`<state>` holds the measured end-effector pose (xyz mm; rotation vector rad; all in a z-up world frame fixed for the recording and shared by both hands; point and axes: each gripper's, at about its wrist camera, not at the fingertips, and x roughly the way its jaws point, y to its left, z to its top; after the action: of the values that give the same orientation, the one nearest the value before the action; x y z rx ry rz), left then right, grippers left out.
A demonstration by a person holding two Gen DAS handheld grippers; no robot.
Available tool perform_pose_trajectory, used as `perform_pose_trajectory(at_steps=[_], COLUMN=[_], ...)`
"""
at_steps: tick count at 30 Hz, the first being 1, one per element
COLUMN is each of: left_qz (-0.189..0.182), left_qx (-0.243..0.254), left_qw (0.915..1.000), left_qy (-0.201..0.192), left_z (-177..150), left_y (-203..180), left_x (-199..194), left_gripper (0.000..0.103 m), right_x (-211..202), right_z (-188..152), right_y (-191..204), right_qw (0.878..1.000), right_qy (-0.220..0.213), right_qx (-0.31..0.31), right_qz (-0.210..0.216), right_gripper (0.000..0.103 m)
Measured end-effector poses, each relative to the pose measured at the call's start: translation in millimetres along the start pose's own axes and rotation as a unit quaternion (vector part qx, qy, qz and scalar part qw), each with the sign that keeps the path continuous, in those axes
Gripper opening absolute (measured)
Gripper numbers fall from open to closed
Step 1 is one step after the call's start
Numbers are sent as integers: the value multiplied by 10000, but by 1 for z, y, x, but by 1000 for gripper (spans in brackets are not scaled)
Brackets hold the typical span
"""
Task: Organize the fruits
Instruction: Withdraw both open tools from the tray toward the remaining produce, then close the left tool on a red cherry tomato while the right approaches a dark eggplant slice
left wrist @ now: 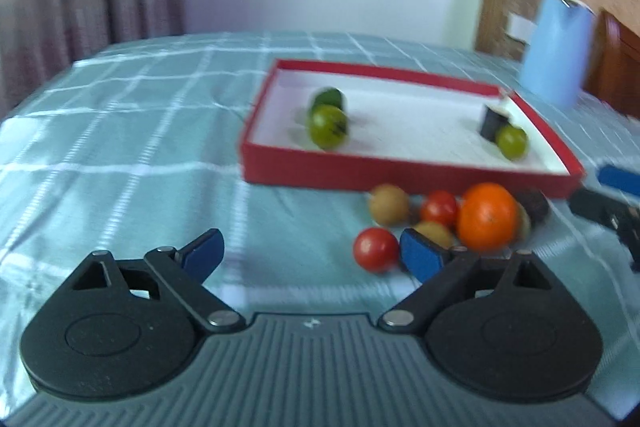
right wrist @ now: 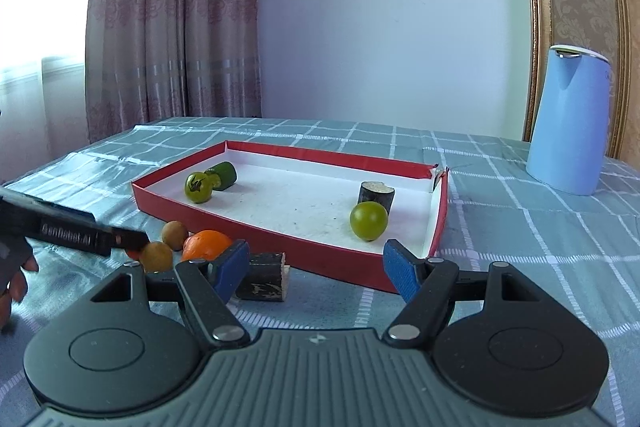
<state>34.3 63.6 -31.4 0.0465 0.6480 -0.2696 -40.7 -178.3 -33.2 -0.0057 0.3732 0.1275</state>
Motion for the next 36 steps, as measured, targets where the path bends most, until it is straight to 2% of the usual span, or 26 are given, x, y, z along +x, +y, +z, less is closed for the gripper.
perform_pose_trajectory(at_steps=[4,6,7,9,11,12,14,17,21,28,33,35,36], left_qz=[107,118,130,181,113,127,51,-16,-121,12,-29,-28,-29], left_qx=[238,274,304,347,358,355,376,427,379,339,241,244,241], left_qw=[9997,9995,9994,9992,9993,9993,9993,9991,9992,9994,9997,9997,9997], left_qy=[20,57,91,100,79,67,38,14,-18,-53,-54,-53,-53], left_z=[-2,-1,0,1,2,2,2,1,1,1,1,1,1], left_y=[-10,-14,-16,-19,-20,-20,-21,-22,-20,-20,-17,-17,-17], left_x=[2,4,6,8,7,8,7,6,6,4,4,4,4], left_gripper=[93,89,81,76,63,61,50,41,37,28,27,27,27], right_x=[0,0,1,1,1,1,1,2,2,4,10,13,16], right_z=[-1,-1,-1,-1,-1,-1,-1,-1,-2,-3,-2,-2,-2], right_y=[0,1,1,0,-1,-2,-2,-1,0,5,9,12,14], right_qw=[10000,10000,10000,10000,10000,9999,9999,9999,9998,9992,9982,9977,9972], right_qy=[1,10,13,12,25,32,32,39,58,157,322,408,485], right_qx=[-2,-11,-14,26,63,75,96,77,58,-17,-41,-90,-118], right_qz=[29,33,30,50,72,72,95,101,180,356,502,528,548], right_gripper=[74,74,74,74,74,74,74,74,74,74,71,67,61])
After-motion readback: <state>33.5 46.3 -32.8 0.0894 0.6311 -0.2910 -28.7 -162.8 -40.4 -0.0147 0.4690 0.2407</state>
